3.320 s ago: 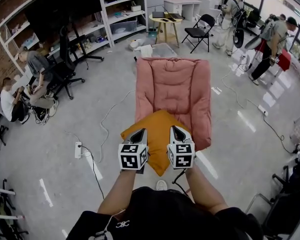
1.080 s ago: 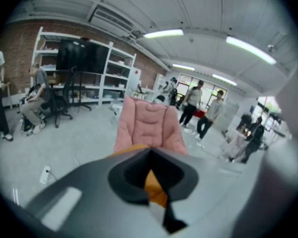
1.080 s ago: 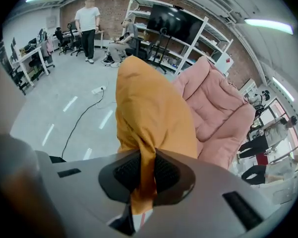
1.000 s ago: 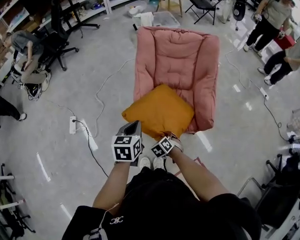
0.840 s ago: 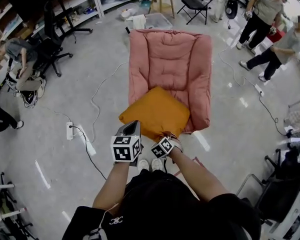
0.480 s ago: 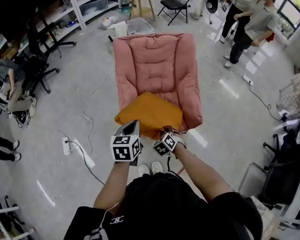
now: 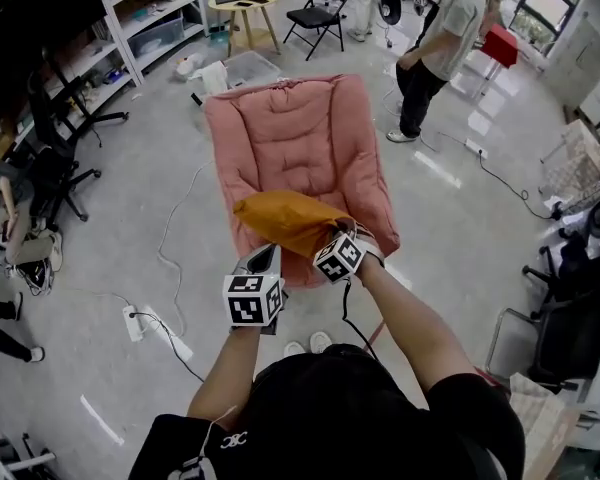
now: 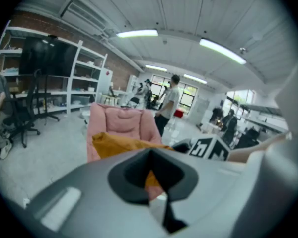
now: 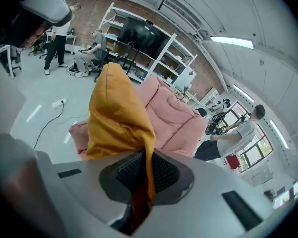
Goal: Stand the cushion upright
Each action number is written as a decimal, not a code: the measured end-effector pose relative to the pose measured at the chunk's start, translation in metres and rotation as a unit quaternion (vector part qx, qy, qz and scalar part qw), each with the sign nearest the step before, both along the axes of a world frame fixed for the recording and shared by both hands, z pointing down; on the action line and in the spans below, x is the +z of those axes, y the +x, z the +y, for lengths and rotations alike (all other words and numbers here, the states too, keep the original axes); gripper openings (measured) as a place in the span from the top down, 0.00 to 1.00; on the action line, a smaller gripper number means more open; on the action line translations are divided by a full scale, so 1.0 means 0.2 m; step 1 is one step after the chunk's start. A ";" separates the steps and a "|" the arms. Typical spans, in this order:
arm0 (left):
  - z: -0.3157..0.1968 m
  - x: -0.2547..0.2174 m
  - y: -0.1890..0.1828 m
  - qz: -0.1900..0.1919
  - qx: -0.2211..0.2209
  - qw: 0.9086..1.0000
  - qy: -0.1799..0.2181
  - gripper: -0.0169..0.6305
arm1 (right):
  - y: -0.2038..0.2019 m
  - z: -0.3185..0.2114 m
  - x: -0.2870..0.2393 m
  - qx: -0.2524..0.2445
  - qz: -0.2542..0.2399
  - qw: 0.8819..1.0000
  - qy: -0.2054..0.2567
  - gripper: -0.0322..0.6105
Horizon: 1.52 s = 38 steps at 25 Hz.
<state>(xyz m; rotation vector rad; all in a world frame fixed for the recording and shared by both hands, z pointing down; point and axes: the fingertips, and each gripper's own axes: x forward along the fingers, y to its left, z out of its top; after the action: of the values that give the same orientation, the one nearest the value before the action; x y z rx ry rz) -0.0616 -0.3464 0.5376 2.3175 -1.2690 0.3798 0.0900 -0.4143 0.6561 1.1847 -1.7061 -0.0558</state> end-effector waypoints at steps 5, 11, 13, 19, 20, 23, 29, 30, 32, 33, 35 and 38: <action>-0.05 0.01 -0.03 -0.003 0.005 1.000 -0.002 0.98 | 0.03 -0.13 -0.04 -0.003 0.024 1.000 0.016 0.93; -0.15 0.02 -0.06 -0.007 -0.003 1.000 -0.005 0.98 | 0.10 -0.35 -0.10 0.007 0.026 0.999 0.030 0.93; -0.20 0.03 -0.06 -0.009 -0.012 1.000 -0.006 0.98 | 0.12 -0.44 -0.08 0.009 0.020 0.999 0.029 0.93; -0.43 0.03 -0.02 -0.020 -0.034 0.999 -0.006 0.98 | 0.22 -0.75 -0.08 0.007 0.028 0.999 0.041 0.93; -0.47 0.03 -0.01 -0.022 -0.037 0.999 -0.005 0.98 | 0.23 -0.80 -0.09 0.004 0.026 0.999 0.042 0.93; -0.59 0.01 0.02 -0.028 -0.047 0.999 -0.003 0.98 | 0.27 -0.98 -0.10 -0.006 0.024 0.999 0.046 0.94; -0.80 0.04 0.12 -0.036 -0.062 0.997 -0.015 0.98 | 0.40 -1.33 -0.08 -0.014 0.020 0.999 0.042 0.94; -0.82 0.05 0.12 -0.038 -0.066 0.997 -0.018 0.98 | 0.42 -1.38 -0.08 -0.014 0.019 0.999 0.041 0.94; -0.87 0.07 0.13 -0.041 -0.075 0.996 -0.026 0.98 | 0.44 -1.49 -0.07 -0.016 0.012 0.999 0.038 0.94; -0.90 0.08 0.14 -0.042 -0.079 0.996 -0.029 0.98 | 0.45 -1.55 -0.05 -0.018 0.009 0.999 0.033 0.94; -0.95 0.10 0.14 -0.045 -0.087 0.995 -0.034 0.98 | 0.47 -1.65 -0.02 -0.020 0.004 1.000 0.021 0.94; -0.99 0.12 0.13 -0.050 -0.100 0.993 -0.042 0.98 | 0.48 -1.80 0.02 -0.016 0.005 1.000 0.006 0.94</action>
<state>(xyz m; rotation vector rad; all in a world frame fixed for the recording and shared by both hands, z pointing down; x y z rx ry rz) -0.0360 -0.5451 0.5611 2.1022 -1.4887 0.4761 0.1855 -0.7734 0.6607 1.1639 -1.7190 -0.0923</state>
